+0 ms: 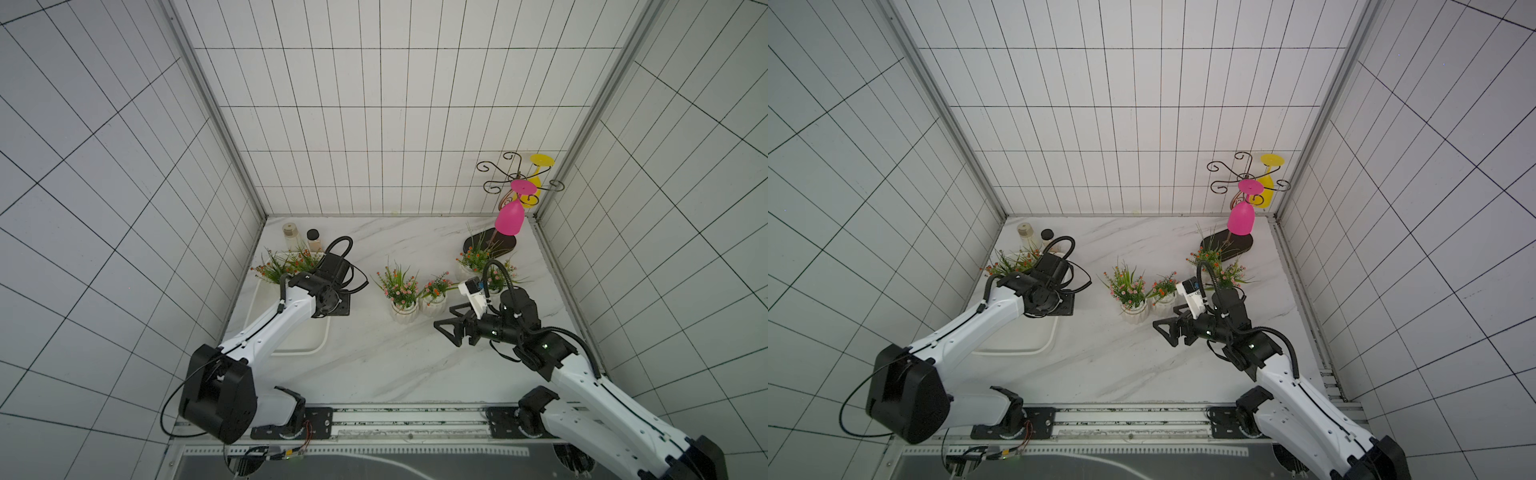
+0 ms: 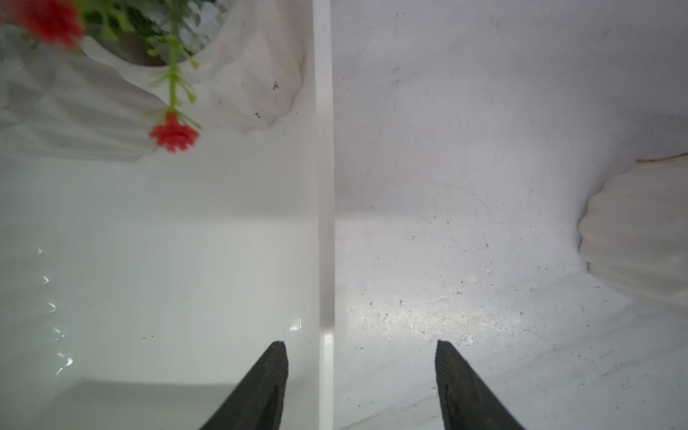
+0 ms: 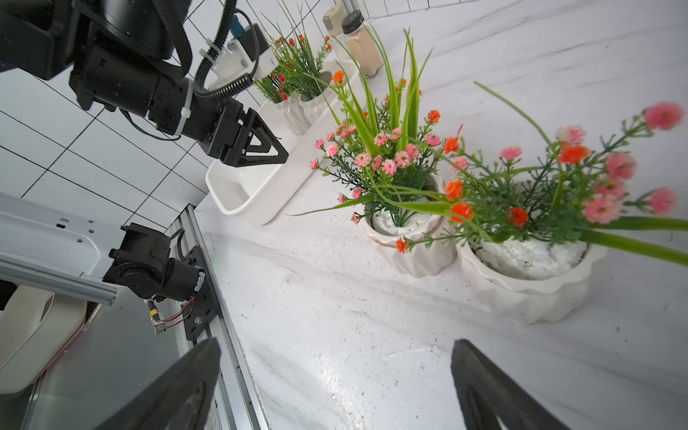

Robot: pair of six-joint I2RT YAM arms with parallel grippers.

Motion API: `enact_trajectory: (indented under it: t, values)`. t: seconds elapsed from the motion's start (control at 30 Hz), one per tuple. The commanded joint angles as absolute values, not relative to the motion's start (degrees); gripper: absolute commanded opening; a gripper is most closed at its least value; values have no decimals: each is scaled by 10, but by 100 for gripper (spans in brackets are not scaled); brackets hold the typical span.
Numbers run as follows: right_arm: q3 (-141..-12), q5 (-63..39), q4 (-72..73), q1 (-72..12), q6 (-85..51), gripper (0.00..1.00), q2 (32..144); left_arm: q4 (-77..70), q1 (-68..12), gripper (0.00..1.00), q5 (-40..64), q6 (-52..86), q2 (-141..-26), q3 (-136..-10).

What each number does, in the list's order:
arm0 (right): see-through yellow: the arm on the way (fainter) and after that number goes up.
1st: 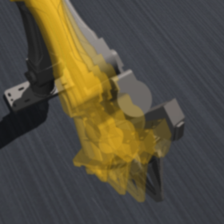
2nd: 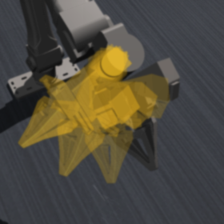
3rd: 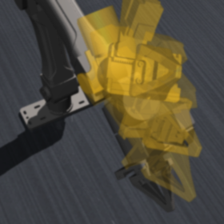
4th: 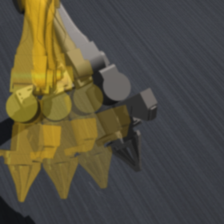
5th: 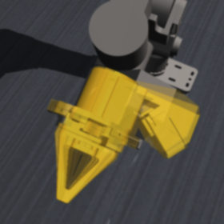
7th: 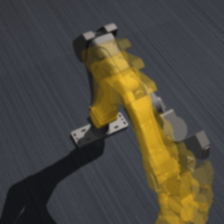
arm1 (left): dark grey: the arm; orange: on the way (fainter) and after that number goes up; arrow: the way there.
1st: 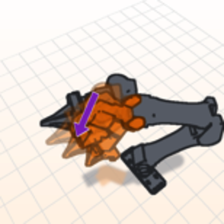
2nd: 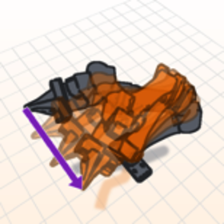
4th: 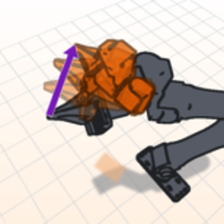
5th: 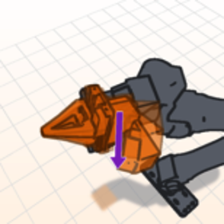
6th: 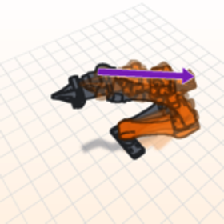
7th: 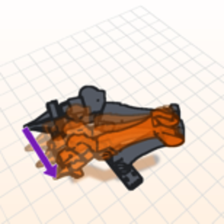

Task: Put the potted gypsophila into the storage box
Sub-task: Place the baby's breath potted plant at the storage box, then move the storage box to the center of the board.

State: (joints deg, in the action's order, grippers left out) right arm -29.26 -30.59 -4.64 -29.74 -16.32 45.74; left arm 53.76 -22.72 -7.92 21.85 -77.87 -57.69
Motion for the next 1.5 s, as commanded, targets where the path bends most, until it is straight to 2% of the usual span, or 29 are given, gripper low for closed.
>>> enact_trajectory:
  t: [0.0,0.17,0.37,0.5,0.97,1.33,1.47]
  values:
    - [-270,-309,-37,-290,-164,98,449,519,-228,57,-96,232,-794,-581]
    - [-275,-308,-38,-289,-163,98,453,499,-226,54,-105,226,-821,-574]
    - [-272,-305,-37,-288,-164,98,449,478,-218,44,-104,216,-825,-551]
    - [-274,-306,-36,-287,-162,98,453,469,-218,31,-89,207,-824,-545]
    - [-279,-309,-32,-287,-161,98,459,425,-224,13,-67,189,-844,-527]
    - [-278,-308,-36,-286,-164,98,454,419,-269,1,-59,177,-896,-604]
    - [-282,-306,-38,-285,-163,98,454,413,-294,0,-46,185,-929,-645]
